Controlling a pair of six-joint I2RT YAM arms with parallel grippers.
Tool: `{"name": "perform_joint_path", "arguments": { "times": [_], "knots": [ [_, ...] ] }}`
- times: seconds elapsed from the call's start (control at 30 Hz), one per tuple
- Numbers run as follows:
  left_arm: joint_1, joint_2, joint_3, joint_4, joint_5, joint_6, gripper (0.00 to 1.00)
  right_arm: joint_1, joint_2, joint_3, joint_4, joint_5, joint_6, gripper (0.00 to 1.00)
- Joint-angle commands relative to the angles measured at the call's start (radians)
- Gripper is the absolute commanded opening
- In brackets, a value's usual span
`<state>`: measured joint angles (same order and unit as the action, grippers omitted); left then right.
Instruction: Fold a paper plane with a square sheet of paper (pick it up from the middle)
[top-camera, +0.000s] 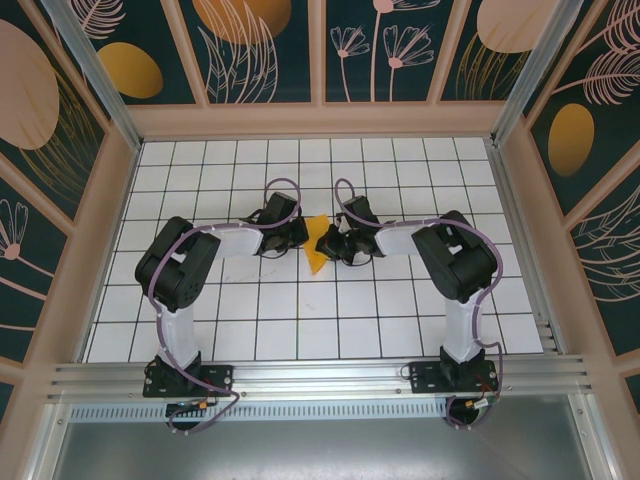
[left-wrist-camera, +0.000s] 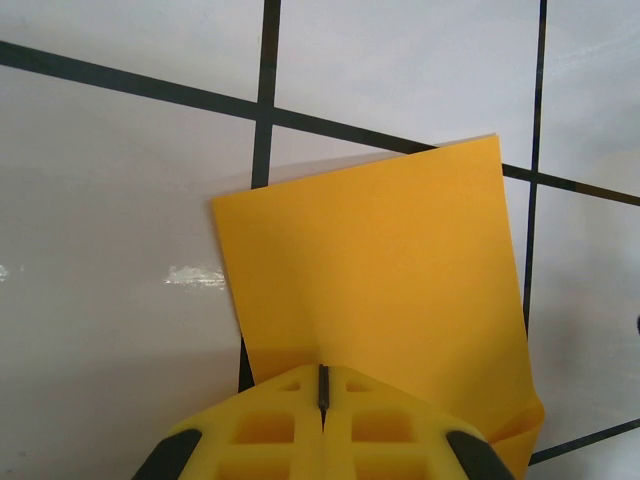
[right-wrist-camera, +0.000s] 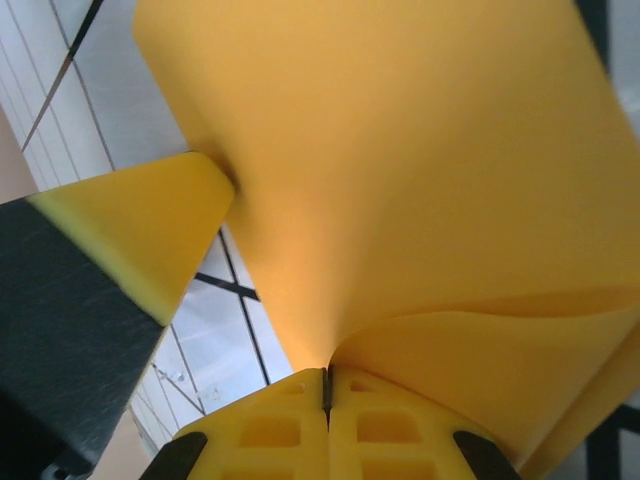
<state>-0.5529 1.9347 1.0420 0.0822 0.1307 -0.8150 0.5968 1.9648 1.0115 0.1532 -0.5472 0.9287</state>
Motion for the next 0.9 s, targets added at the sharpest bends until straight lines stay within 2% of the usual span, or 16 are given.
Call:
{"name": "perform_joint_path", "arguments": {
  "times": [0.0, 0.33, 0.67, 0.87],
  "knots": [
    [0.005, 0.021, -0.002, -0.039, 0.002, 0.006, 0.00, 0.001, 0.017, 0.000, -0.009, 0.035, 0.016, 0.02],
    [0.004, -0.005, -0.002, -0.044, -0.009, 0.001, 0.00, 0.001, 0.023, -0.001, -0.035, 0.045, 0.025, 0.04],
    [0.017, -0.162, -0.092, -0.048, -0.091, -0.048, 0.08, 0.000, 0.035, 0.004, -0.086, 0.054, 0.021, 0.25],
    [0.017, -0.214, -0.183, 0.027, -0.027, -0.069, 0.09, -0.001, 0.036, 0.004, -0.092, 0.053, 0.019, 0.34]
  ]
}}
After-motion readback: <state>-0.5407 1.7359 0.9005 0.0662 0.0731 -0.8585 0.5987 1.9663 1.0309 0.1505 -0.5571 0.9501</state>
